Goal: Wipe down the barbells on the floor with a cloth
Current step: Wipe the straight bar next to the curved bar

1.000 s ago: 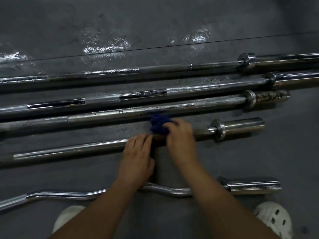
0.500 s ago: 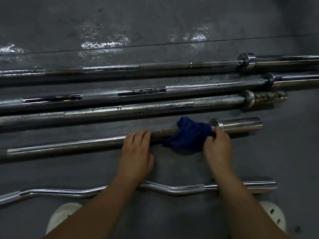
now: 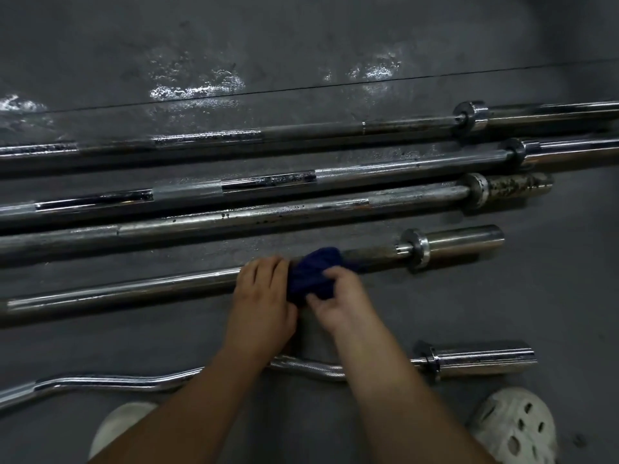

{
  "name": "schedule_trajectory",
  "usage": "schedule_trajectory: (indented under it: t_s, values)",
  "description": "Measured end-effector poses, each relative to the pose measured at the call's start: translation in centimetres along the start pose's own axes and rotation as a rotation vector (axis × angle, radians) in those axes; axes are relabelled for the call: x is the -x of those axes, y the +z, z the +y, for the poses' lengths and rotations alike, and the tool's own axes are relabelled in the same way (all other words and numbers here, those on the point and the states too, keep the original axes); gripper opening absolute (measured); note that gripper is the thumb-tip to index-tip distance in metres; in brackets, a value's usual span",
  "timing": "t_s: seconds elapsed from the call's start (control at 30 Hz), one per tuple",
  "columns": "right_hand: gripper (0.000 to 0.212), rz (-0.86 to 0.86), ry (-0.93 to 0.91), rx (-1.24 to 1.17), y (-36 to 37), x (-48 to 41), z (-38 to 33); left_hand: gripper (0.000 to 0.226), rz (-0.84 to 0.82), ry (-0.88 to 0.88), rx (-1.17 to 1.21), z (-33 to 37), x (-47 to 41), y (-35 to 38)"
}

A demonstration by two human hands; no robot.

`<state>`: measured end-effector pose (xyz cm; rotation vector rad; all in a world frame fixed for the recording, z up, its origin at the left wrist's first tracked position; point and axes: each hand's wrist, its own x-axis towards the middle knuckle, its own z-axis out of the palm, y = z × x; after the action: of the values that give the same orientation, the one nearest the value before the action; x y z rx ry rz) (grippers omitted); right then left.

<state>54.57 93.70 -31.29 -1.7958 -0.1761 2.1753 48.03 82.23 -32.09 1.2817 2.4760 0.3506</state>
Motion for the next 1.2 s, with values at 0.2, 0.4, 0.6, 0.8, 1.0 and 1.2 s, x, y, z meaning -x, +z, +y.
schedule_trajectory:
  t_s: [0.2,0.4,0.6,0.8,1.0,1.2]
  values:
    - [0.025,-0.051,0.049,0.055,0.9,1.6,1.5,0.067,-0.008,0.031,0.013,-0.4,0.0,-0.1]
    - [0.021,-0.077,0.066,0.071,1.1,2.1,0.7,0.068,0.015,0.034,0.082,-0.3,0.0,-0.3]
    - [0.021,0.057,-0.110,0.368,-1.2,1.7,-4.3,0.064,0.018,0.036,0.046,-0.8,-0.1,-0.3]
    - [0.040,0.475,-1.120,1.162,-5.1,0.6,-5.4,0.065,0.011,-0.024,-0.021,0.0,0.2,0.3]
    - [0.040,-0.024,-1.248,1.651,-2.9,0.9,1.9,0.048,0.029,-0.063,-0.026,0.6,1.6,1.0]
    - [0.036,0.467,-1.179,1.430,-7.6,0.2,-3.7,0.055,0.022,-0.025,-0.030,0.3,2.1,0.7]
